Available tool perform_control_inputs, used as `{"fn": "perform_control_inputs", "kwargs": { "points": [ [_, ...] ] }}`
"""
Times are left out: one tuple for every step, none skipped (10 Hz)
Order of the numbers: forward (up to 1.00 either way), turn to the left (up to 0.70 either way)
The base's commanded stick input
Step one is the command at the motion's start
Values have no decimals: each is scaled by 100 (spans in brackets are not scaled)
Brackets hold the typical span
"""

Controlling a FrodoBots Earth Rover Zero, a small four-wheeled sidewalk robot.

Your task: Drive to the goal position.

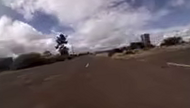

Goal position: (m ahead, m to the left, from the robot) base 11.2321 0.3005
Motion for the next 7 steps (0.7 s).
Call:
{"fn": "perform_control_inputs", "kwargs": {
  "points": [
    [70,0],
    [70,0],
    [70,0],
    [70,0],
    [70,0],
    [70,0],
    [70,0]
  ]
}}
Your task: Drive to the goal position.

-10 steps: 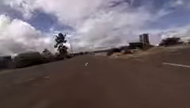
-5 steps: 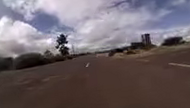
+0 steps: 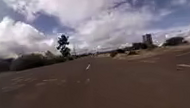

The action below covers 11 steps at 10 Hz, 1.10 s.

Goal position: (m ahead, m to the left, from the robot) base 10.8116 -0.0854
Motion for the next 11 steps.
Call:
{"fn": "perform_control_inputs", "kwargs": {
  "points": [
    [70,0],
    [70,0],
    [70,0],
    [70,0],
    [70,0],
    [70,0],
    [70,0],
    [70,0],
    [70,0],
    [70,0],
    [70,0]
  ]
}}
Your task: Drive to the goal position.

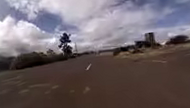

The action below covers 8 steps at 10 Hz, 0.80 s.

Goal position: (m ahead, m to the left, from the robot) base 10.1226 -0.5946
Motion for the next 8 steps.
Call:
{"fn": "perform_control_inputs", "kwargs": {
  "points": [
    [70,0],
    [70,0],
    [70,0],
    [70,0],
    [70,0],
    [70,0],
    [70,0],
    [70,0]
  ]
}}
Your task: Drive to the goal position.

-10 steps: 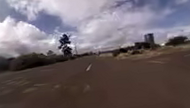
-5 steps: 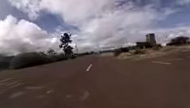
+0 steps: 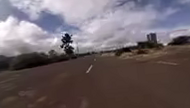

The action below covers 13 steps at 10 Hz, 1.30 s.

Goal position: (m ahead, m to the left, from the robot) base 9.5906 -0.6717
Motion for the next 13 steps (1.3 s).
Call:
{"fn": "perform_control_inputs", "kwargs": {
  "points": [
    [70,0],
    [70,0],
    [70,0],
    [70,0],
    [70,0],
    [70,0],
    [70,0],
    [70,0],
    [70,0],
    [70,0],
    [70,0],
    [70,0],
    [70,0]
  ]
}}
